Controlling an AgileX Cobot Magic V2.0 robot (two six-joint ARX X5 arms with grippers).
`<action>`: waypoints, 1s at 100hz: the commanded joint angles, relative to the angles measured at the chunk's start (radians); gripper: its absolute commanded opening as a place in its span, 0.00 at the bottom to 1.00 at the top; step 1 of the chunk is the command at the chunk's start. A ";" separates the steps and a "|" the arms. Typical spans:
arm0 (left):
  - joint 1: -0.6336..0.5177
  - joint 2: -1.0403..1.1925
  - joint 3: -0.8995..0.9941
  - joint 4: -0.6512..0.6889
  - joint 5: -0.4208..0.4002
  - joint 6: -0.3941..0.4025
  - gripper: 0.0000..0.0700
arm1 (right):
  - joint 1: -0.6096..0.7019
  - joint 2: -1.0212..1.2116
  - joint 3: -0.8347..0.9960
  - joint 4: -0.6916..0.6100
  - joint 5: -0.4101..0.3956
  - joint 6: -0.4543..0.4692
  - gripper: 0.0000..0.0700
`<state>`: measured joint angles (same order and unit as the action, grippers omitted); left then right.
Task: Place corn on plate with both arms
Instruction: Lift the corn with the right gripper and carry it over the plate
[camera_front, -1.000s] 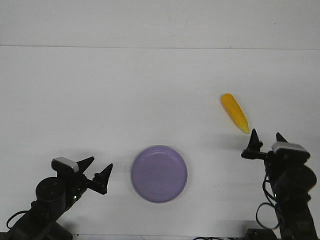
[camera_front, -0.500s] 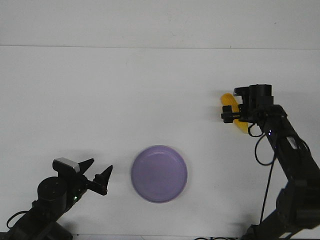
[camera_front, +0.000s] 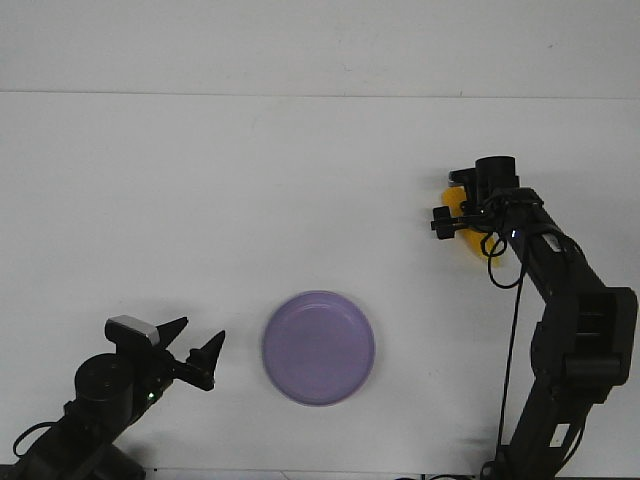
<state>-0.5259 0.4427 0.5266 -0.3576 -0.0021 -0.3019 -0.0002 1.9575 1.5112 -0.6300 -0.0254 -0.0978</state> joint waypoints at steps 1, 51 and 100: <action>-0.004 0.002 0.008 0.006 -0.002 0.010 0.72 | 0.002 0.023 0.024 0.010 0.006 -0.008 0.60; -0.004 0.001 0.008 0.006 -0.002 0.014 0.72 | 0.030 -0.251 0.029 -0.078 -0.055 -0.003 0.46; -0.004 0.001 0.008 0.005 -0.002 0.029 0.72 | 0.517 -0.682 -0.192 -0.150 -0.130 0.132 0.46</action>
<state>-0.5259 0.4427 0.5266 -0.3595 -0.0021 -0.2863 0.4358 1.2602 1.3544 -0.8085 -0.1547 -0.0315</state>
